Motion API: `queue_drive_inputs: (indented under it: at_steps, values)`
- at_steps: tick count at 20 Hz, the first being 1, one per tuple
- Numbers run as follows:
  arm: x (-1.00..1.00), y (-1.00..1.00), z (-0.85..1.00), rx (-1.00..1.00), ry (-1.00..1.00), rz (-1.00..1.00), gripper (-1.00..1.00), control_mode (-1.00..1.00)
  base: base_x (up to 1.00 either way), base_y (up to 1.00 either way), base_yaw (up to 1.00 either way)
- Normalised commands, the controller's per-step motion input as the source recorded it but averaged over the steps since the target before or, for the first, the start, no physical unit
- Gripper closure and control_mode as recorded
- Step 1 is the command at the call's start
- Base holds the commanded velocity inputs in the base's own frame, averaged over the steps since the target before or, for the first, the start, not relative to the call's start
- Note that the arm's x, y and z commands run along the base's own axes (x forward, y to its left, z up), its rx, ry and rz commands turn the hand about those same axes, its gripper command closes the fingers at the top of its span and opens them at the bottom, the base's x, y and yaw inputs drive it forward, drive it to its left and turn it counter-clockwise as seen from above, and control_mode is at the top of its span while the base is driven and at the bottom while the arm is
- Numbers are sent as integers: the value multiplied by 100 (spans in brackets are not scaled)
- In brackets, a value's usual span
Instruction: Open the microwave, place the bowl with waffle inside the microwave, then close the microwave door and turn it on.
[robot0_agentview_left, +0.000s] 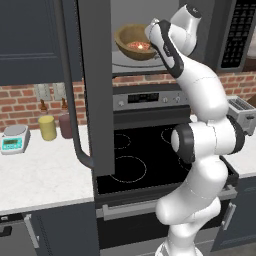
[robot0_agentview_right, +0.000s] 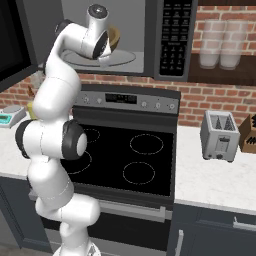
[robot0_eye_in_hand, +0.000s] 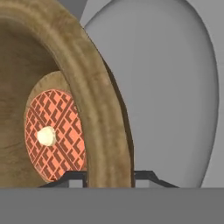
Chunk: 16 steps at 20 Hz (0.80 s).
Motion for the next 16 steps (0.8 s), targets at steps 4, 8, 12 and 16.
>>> queue_drive_inputs:
  at_steps: [4,8,12,16]
  values:
    - [-3,0,-10,0,0,0,100,-100,0,0,0]
    - [0,0,0,0,0,0,-100,-100,0,0,0]
    - [0,0,9,-2,0,0,-100,-100,0,0,0]
    - [0,0,0,-4,0,0,-100,-100,0,0,0]
